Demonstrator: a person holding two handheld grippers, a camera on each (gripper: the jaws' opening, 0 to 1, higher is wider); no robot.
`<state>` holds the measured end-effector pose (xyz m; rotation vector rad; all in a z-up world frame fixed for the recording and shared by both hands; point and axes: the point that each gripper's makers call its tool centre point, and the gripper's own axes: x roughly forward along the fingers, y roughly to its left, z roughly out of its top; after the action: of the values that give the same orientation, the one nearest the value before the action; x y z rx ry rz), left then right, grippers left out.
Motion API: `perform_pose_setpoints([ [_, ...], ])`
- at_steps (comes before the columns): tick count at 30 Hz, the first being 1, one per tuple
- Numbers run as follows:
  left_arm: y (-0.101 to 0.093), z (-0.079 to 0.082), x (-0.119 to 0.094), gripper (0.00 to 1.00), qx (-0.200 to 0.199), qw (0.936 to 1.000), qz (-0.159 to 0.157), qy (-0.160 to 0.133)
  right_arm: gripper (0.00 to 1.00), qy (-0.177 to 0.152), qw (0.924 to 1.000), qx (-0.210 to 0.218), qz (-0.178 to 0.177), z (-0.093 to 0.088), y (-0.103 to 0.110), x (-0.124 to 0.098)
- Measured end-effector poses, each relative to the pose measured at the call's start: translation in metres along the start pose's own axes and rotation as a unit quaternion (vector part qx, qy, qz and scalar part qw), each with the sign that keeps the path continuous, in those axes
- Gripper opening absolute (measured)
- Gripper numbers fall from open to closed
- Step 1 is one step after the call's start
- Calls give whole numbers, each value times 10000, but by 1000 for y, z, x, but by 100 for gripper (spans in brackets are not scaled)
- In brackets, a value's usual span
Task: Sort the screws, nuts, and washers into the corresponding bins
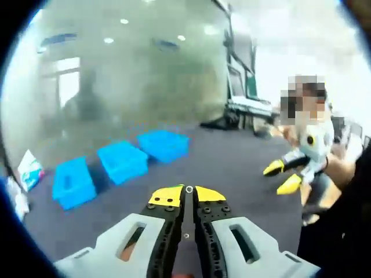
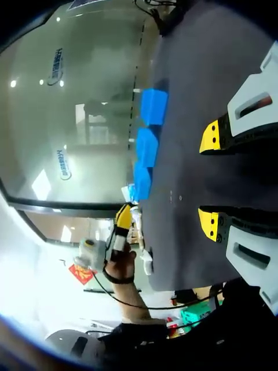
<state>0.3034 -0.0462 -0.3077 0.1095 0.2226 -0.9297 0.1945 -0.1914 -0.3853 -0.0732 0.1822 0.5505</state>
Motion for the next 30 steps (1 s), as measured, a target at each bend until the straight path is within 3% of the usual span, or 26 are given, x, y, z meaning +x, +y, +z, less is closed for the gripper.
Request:
perform_pose_setpoints([
  [3, 18, 7, -10, 3, -179, 9988, 353, -296, 32, -10, 10000, -9, 11, 2, 1, 0],
  [7, 45, 6, -18, 3, -189, 9956, 815, -412, 32, -8, 10000, -48, 22, 3, 2, 0],
  [8, 60, 6, -18, 3, -203, 9943, 960, -429, 32, -18, 10000, -50, 26, 4, 2, -1],
  [12, 107, 13, -27, 2, -364, 9833, 1604, -777, 32, -34, 10000, -44, 15, 4, 2, -2],
  [14, 130, 15, -30, 2, -275, 9788, 1861, -813, 32, -27, 10000, -41, 15, 3, 2, -2],
  [16, 146, 17, -28, 2, -393, 9763, 1927, -900, 32, -27, 10000, -27, 25, 3, 2, -1],
  [19, 169, 20, -22, 2, -355, 9718, 2148, -909, 32, -17, 10000, -28, 36, 2, 3, 0],
  [21, 189, 16, -18, 2, -235, 9652, 2495, -748, 32, -13, 10000, -30, 49, 2, 5, 1],
  [22, 186, 16, -17, 2, -260, 9617, 2622, -749, 32, -11, 10000, -29, 56, 2, 5, 2],
  [28, 207, 22, 14, 2, -239, 9634, 2569, -723, 32, 14, 9999, -18, 108, 0, 8, 4],
  [30, 215, 21, 23, 2, -93, 9633, 2617, -588, 32, 13, 9999, -31, 120, -1, 9, 4],
])
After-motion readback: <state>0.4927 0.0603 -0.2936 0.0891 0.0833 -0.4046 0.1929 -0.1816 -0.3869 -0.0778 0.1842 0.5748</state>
